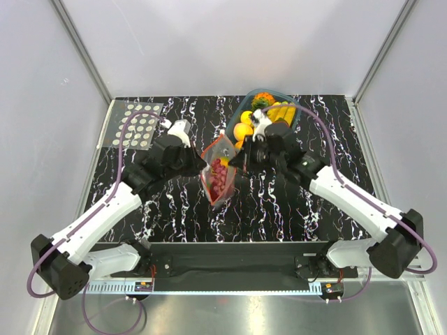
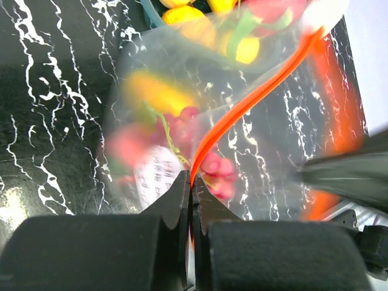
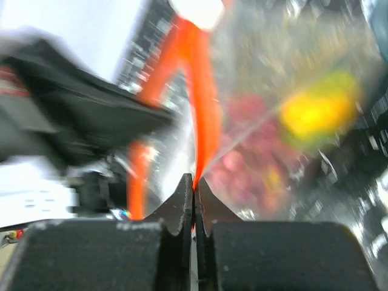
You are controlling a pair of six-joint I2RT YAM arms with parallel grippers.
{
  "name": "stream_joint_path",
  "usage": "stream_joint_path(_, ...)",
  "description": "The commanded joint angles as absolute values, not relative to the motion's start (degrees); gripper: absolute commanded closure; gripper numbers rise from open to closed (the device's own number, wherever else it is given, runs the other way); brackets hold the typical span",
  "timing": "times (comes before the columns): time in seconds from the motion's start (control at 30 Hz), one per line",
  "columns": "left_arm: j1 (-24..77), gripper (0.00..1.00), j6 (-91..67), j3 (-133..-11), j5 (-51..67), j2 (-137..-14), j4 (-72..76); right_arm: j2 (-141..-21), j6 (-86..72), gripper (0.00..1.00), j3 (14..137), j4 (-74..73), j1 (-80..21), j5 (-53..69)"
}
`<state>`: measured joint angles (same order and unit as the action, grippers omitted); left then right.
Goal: Place the food in the zip-top bag and seal the zipper
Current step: Adjust the zipper food storage bag at the center of the board.
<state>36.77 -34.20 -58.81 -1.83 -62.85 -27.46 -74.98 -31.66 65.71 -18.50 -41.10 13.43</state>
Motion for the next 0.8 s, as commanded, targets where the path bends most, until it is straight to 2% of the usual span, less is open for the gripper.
stream_joint_path(0.0,36.74,1.0,-33.4,-60.82,3.48,-64.6,-25.23,-74.17,-30.68,1.0,73.72,-21.87,-41.92,16.61)
stream_joint_path(0.13,36.65,1.0,-33.14,-60.55,2.3,-63.9,-25.05,-76.29,-29.88,1.0,72.87,-23.03,-41.92,15.38)
stream_joint_path(0.3,33.84,1.0,-29.71,-64.68,-9.38,-59.42,-33.21,-73.48,-30.24,1.0,67.51,-22.06,-41.84,10.55)
stream_joint_path(0.4,32.7,1.0,-28.3,-66.88,-11.59,-58.1,-35.33,-73.83,-29.97,1.0,67.15,-22.24,-41.75,9.58)
stream_joint_path(0.5,32.7,1.0,-27.34,-68.38,-10.47,-59.15,-36.12,-75.41,-29.97,0.95,67.41,-21.8,-41.84,9.84)
stream_joint_path(0.6,32.7,1.0,-26.02,-68.82,-9.23,-60.9,-35.77,-77.6,-29.71,0.82,67.85,-21.45,-41.92,9.49)
stream_joint_path(0.63,32.7,1.0,-25.49,-69.08,-9.23,-61.6,-36.21,-78.83,-29.45,0.66,68.11,-21.62,-41.75,9.32)
stream_joint_path(0.67,32.78,1.0,-25.4,-69.08,-9.4,-61.87,-36.21,-79.45,-29.27,0.58,68.38,-21.88,-41.84,8.79)
stream_joint_path(0.77,32.7,1.0,-24.87,-68.65,-11.33,-62.05,-36.04,-81.03,-28.56,0.47,69.34,-22.94,-41.75,7.39)
